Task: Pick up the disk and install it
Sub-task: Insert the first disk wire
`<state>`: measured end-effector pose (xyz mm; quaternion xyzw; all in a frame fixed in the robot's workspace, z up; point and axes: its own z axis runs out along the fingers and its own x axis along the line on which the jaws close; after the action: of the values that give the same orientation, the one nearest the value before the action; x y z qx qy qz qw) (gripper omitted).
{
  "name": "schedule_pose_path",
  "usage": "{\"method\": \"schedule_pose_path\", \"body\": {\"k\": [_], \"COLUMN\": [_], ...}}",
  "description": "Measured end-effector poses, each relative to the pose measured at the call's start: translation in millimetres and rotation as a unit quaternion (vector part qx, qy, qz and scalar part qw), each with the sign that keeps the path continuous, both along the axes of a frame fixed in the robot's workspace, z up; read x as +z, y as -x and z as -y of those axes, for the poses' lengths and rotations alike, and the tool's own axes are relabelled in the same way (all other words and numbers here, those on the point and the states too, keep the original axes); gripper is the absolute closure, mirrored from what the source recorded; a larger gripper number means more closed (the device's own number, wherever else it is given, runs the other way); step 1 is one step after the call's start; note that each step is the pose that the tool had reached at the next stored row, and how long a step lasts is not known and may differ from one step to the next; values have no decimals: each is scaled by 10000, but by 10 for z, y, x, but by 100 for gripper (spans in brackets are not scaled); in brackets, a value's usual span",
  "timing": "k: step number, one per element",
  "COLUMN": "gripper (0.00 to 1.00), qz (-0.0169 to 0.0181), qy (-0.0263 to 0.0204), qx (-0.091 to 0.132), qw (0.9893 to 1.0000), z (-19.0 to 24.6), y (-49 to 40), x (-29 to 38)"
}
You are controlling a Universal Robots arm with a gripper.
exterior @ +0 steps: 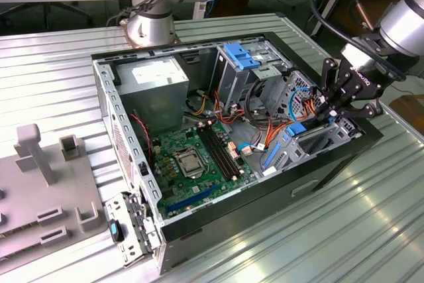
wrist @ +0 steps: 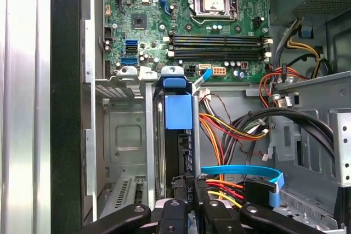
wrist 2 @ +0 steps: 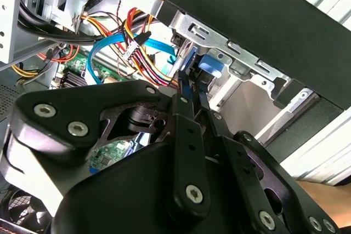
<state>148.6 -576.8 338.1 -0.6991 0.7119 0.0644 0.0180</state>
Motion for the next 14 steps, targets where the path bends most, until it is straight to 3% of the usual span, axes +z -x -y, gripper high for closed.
{"method": "schedule_pose_path", "body": {"k": [4,14], "gripper": [82,82], "qz": [0,0], "qy": [2,1], "qx": [0,0], "qw": [10000,10000], "z": [0,0], "y": [0,0], "x": [3,85]}}
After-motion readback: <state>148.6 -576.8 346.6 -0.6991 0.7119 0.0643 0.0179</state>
